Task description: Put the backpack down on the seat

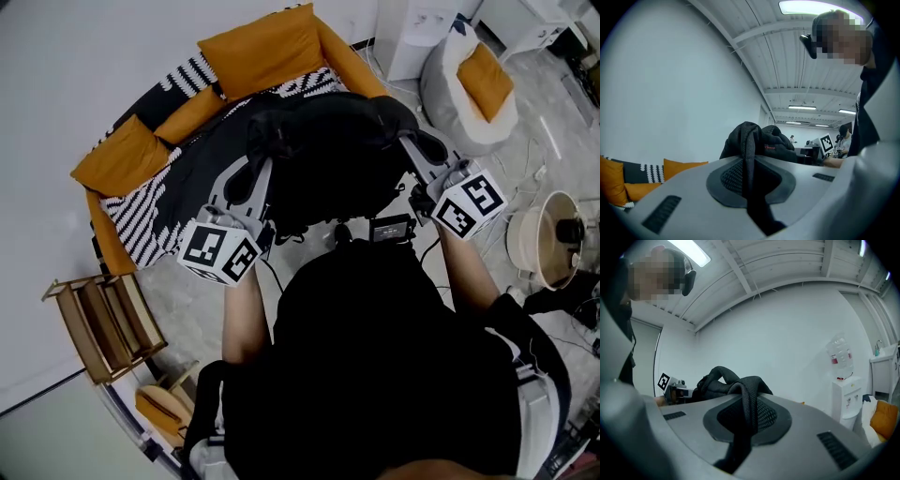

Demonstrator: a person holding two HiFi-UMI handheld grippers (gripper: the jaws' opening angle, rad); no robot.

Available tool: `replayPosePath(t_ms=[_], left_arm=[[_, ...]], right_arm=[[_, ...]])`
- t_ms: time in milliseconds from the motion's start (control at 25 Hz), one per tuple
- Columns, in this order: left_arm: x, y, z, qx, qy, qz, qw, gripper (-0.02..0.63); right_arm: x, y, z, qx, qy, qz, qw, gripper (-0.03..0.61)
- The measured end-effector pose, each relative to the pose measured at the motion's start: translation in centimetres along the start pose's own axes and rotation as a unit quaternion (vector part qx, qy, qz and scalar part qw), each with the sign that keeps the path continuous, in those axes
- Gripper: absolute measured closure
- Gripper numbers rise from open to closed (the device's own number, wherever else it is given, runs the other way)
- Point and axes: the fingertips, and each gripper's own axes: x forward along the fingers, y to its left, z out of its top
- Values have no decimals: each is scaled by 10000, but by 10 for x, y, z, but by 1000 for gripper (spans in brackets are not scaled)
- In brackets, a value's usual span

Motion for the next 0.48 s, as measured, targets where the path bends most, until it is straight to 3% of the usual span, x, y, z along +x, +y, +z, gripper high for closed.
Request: replayPosePath(t_ms=[480], left_arm=[[83, 35, 34, -15, -60, -102, 9999, 577]], right_arm=[[68, -87, 44, -118, -268, 179, 9994, 534]])
